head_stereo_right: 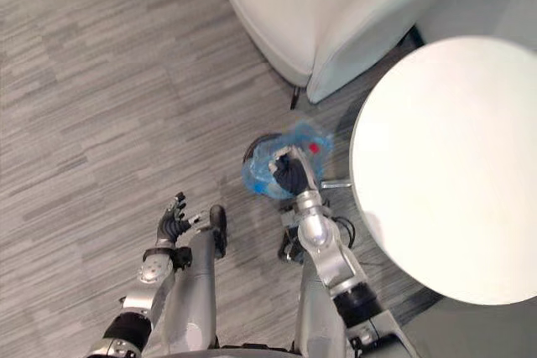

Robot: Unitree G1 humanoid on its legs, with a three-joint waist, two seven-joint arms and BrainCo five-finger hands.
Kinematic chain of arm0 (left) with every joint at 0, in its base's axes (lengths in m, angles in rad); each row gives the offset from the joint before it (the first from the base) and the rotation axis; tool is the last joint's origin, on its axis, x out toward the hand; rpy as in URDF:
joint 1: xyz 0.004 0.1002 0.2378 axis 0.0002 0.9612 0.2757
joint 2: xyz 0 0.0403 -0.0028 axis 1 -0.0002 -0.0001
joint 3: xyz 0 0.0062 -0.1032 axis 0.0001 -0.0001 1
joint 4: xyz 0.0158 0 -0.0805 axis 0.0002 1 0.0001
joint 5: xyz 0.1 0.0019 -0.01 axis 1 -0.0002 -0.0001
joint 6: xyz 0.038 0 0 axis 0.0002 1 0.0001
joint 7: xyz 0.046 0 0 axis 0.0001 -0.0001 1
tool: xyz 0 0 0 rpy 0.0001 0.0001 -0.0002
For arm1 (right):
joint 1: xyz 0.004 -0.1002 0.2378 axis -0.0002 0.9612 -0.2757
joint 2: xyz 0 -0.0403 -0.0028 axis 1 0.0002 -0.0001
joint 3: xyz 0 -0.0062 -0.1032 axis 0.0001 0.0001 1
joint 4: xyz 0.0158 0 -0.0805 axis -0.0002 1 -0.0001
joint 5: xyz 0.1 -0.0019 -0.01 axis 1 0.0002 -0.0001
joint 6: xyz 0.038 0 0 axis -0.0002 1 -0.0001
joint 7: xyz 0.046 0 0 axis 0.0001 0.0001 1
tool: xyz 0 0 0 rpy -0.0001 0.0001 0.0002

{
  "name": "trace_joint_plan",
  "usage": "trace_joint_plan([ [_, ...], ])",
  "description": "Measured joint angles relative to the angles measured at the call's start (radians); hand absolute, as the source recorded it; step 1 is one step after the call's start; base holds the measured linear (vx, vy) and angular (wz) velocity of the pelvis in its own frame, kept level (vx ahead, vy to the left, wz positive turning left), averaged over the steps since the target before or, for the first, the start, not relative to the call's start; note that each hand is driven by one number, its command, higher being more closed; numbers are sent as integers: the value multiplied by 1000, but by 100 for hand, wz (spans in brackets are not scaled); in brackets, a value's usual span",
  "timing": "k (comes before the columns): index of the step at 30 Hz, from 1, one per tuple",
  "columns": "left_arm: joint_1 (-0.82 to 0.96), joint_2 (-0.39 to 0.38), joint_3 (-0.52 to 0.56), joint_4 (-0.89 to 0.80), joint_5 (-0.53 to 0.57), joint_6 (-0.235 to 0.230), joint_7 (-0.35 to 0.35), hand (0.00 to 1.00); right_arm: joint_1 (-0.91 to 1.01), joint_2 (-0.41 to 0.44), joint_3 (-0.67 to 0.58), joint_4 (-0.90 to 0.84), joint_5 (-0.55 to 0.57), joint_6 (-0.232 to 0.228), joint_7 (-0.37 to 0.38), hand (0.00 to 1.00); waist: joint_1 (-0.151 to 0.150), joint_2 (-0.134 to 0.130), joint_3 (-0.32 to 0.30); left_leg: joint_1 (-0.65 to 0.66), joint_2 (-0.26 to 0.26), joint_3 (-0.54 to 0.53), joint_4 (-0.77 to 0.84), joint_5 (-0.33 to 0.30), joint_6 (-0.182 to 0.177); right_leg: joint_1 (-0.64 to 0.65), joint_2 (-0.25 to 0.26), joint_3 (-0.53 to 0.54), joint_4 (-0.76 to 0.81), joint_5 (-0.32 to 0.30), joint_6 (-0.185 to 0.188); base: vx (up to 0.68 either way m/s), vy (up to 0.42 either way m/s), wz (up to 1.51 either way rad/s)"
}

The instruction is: Gather rubbish on tea table into small bin, then transfer packed bag to large trash can.

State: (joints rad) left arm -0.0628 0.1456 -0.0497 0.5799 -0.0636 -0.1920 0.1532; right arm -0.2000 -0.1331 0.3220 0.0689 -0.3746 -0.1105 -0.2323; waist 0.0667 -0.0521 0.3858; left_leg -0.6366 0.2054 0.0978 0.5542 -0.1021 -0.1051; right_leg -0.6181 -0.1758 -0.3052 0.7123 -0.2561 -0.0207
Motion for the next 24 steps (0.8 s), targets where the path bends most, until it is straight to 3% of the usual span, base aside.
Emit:
trace_joint_plan([
  [5, 46, 24, -81, 98, 41, 14, -24, 0, 57, 4, 3, 16, 9, -1, 45, 100, -4, -24, -73, 153, -39, 17, -182, 58, 4, 132, 3, -5, -149, 43, 23, 131, 26, 6],
  [10, 103, 28, -117, 107, 86, 19, -43, 0, 114, -14, -13, 28, 16, -10, 98, 100, -6, -20, -144, 320, -66, 30, -349, 110, 12, 288, 20, -15, -306, 94, 39, 170, 46, 0],
  [13, 136, 33, -135, 94, 116, 18, -46, 0, 132, -25, -12, 28, 33, -28, 131, 100, -23, -19, -178, 402, -77, 32, -425, 125, 11, 370, 25, -24, -374, 111, 51, 119, 55, 4],
  [18, 206, 39, -137, -11, 117, 16, -64, 0, 157, -26, -12, 23, 99, -45, 179, 100, -25, 11, -233, 512, -85, 46, -528, 151, 12, 483, 53, -26, -499, 156, 68, 81, 33, -4],
  [24, 248, 45, -136, -155, 124, 6, -65, 0, 167, -46, -10, 8, 162, -48, 218, 100, -22, 40, -273, 564, -87, 44, -589, 167, 12, 529, 65, -29, -547, 168, 73, 26, 14, 1],
])
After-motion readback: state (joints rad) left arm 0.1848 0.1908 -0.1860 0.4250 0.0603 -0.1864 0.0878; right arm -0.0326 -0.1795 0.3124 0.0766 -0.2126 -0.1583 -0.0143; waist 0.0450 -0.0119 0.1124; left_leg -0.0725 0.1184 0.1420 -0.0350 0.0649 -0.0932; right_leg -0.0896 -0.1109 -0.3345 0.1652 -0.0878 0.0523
